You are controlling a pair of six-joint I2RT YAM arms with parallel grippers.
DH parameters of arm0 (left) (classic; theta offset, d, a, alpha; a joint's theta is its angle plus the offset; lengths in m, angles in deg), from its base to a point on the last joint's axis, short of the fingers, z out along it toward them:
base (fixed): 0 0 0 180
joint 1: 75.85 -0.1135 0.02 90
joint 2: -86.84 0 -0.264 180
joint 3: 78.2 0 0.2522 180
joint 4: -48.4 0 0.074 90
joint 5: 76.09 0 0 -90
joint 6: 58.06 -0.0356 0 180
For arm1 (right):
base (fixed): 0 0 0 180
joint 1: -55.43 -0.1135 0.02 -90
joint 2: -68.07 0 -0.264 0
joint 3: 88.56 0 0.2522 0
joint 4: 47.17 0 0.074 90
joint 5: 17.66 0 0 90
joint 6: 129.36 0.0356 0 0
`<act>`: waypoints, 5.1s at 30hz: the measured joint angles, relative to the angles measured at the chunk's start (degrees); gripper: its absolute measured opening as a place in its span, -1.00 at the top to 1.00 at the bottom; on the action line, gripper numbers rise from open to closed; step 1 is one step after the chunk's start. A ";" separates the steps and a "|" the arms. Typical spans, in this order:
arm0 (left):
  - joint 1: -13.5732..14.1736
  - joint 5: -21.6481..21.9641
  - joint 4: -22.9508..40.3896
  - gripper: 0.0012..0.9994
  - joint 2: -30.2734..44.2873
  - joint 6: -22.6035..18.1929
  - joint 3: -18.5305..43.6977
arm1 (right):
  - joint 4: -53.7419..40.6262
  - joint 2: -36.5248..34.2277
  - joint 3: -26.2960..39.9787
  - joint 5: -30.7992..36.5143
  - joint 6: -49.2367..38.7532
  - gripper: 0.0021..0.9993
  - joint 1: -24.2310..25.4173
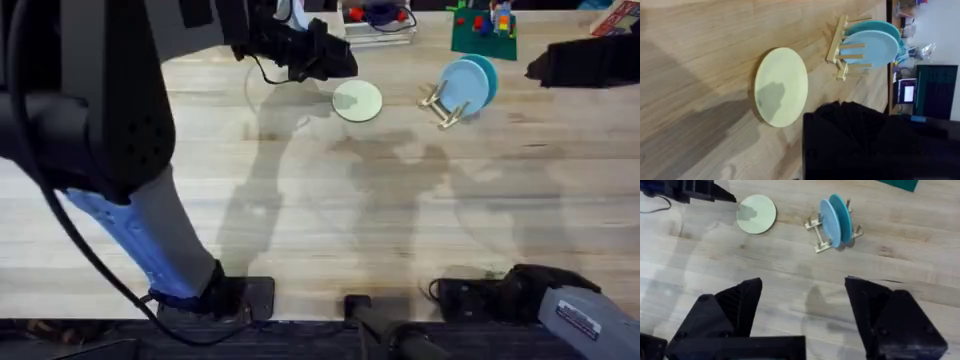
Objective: Pick up the plates from the table one by one and place each into a slot on the dish rack.
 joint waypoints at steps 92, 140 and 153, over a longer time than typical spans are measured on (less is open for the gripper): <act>-3.60 -2.79 1.13 0.93 13.76 3.66 1.73 | 11.97 -16.56 0.09 -5.57 6.73 -0.99 -12.76; -3.04 0.97 4.76 0.93 13.72 4.34 3.37 | 30.85 -46.23 0.11 -20.35 10.56 -0.99 -14.78; -3.04 0.99 4.76 0.93 13.74 4.34 3.37 | 36.13 -51.50 0.11 -20.69 14.00 -0.99 -15.61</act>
